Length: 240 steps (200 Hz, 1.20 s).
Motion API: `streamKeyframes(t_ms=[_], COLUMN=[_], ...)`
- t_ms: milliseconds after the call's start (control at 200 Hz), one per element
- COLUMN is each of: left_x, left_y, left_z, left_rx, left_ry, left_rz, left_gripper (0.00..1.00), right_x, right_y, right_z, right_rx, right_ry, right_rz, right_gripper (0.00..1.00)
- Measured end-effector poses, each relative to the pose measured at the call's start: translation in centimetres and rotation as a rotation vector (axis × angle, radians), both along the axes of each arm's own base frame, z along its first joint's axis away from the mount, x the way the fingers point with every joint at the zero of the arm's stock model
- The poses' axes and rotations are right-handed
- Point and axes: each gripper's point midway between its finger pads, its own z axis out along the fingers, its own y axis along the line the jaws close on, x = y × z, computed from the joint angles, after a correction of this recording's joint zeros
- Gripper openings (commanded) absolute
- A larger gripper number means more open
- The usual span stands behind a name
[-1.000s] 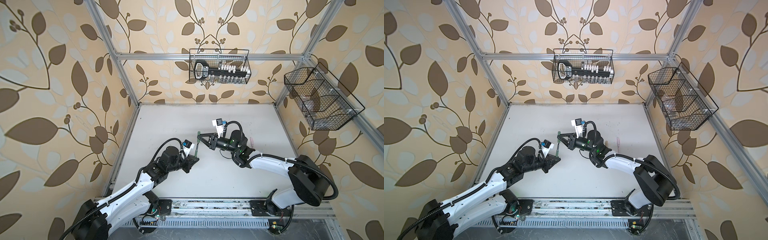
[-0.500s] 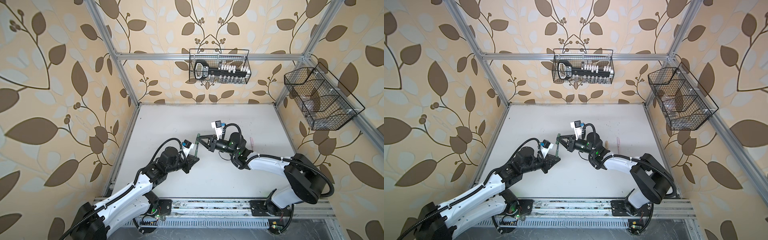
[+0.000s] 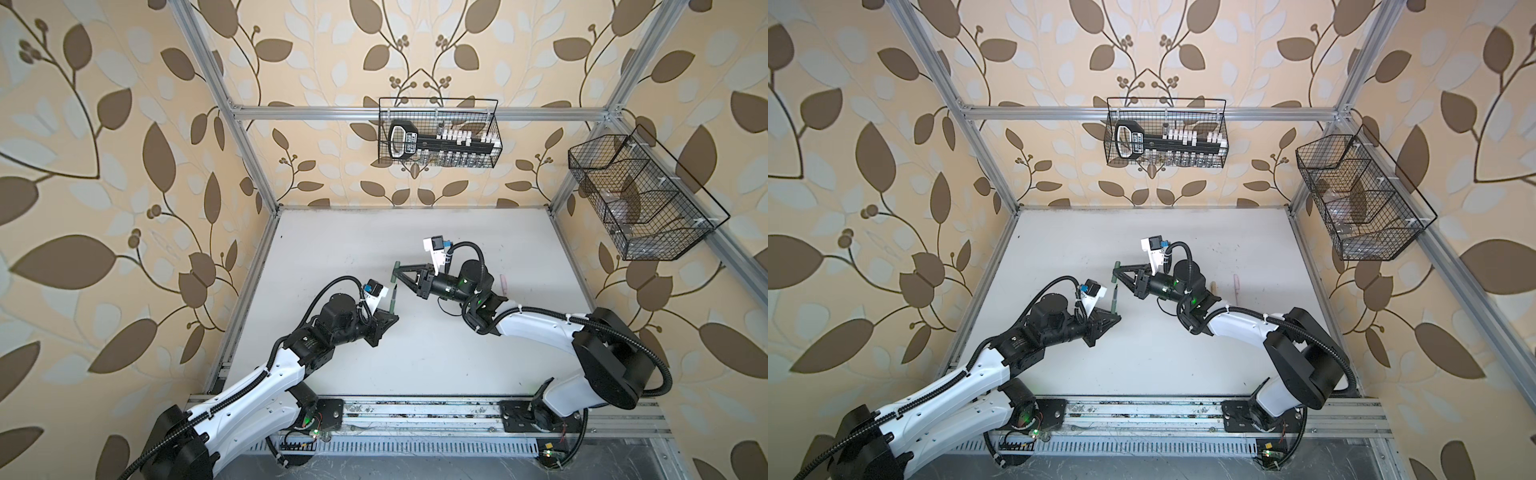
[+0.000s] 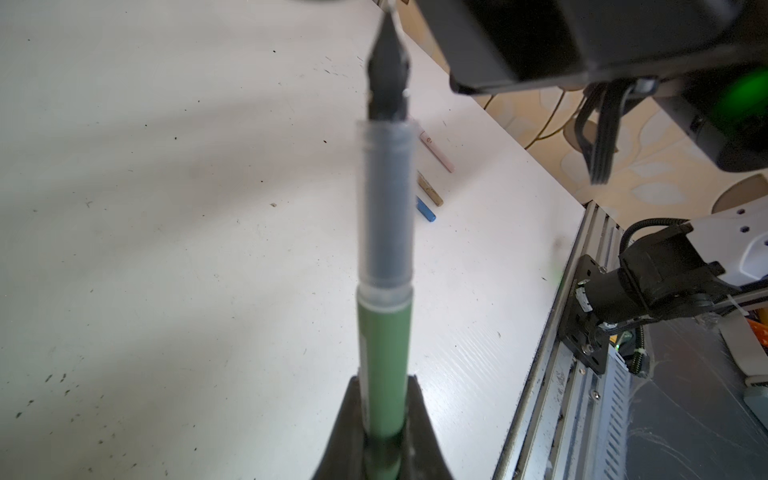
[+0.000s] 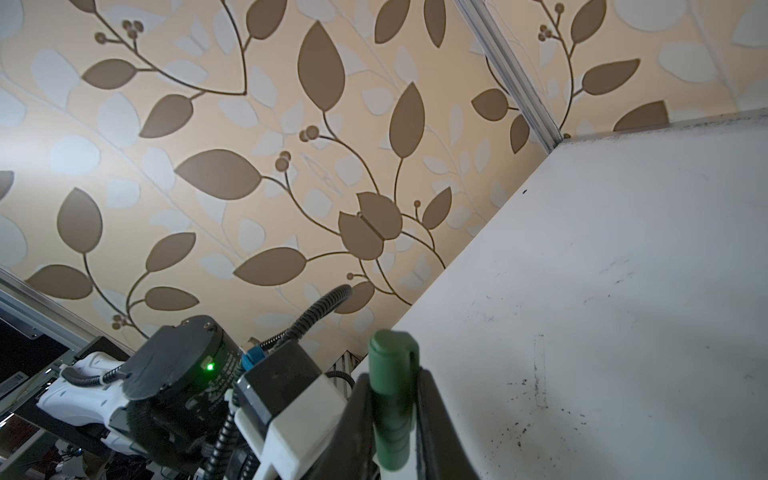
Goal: Insert the pens into the pen caps
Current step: 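Move the green cap over the green pen nib held by the left gripper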
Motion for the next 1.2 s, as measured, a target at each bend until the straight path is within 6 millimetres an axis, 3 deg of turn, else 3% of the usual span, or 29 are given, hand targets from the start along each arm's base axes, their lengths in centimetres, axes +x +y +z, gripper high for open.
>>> streamKeyframes(t_ms=[235, 1200], left_x=[0.0, 0.1], left_y=[0.0, 0.0], left_z=[0.0, 0.0], left_rx=[0.000, 0.002], left_ry=[0.001, 0.000], left_rz=[0.000, 0.003], left_gripper=[0.00, 0.00], right_x=[-0.6, -2.0], right_y=[-0.9, -0.3], right_z=[1.6, -0.1], right_rx=[-0.016, -0.074], right_ry=[-0.043, -0.011], right_rz=[-0.009, 0.035], right_gripper=[0.17, 0.17])
